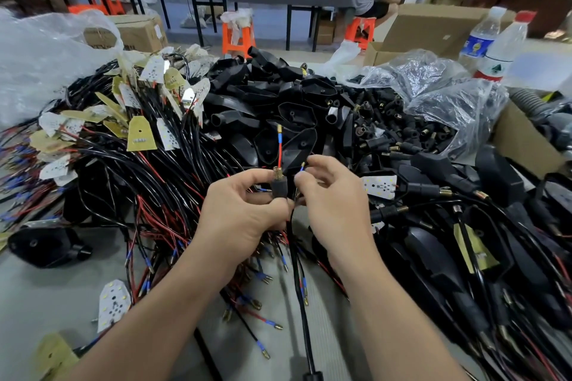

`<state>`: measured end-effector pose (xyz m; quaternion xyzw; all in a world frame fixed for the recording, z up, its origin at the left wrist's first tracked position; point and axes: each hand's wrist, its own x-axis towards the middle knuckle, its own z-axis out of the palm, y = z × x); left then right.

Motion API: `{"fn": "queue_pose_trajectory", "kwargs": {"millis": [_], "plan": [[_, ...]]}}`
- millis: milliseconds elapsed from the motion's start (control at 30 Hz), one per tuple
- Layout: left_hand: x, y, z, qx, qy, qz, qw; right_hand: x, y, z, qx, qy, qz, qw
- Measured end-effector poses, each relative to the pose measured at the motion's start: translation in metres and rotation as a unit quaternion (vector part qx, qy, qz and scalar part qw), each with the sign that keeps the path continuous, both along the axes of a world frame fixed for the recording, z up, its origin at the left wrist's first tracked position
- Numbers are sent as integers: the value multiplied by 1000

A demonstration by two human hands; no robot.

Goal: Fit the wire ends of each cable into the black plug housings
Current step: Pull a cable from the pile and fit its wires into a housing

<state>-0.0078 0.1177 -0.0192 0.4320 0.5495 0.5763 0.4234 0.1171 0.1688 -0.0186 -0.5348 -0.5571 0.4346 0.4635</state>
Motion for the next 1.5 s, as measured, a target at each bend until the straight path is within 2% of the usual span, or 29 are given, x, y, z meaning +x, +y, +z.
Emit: {"fn": "queue_pose_trajectory", "kwargs": {"millis": [67, 267, 333, 433, 500, 667, 967, 1233, 1500], "plan": [[-1, 1, 0, 0, -41, 1, 999, -5, -1, 0, -17, 28, 39, 999], [2, -1, 2, 2, -64, 10, 998, 5, 4, 5, -47, 233, 46, 970], [1, 0, 2, 3, -106, 28, 994, 9, 5, 7, -18, 215, 34, 976], [-4, 2, 1, 3, -146, 38, 989, 13, 4, 9, 26, 140, 34, 989], [-6, 3, 1, 2, -151, 49, 987, 14, 3, 10, 50, 101, 54, 992], [-7, 4, 0, 5, -154, 60, 986, 17, 3, 9, 60, 78, 75, 992], [-11, 7, 1, 13, -184, 70, 980, 29, 10, 4, 117, -71, 137, 981], [-12, 8, -3, 18, -152, 89, 984, 26, 8, 5, 141, -64, 151, 976], [-15, 7, -2, 4, -140, 56, 989, 25, 7, 6, 135, -32, 169, 976]]}}
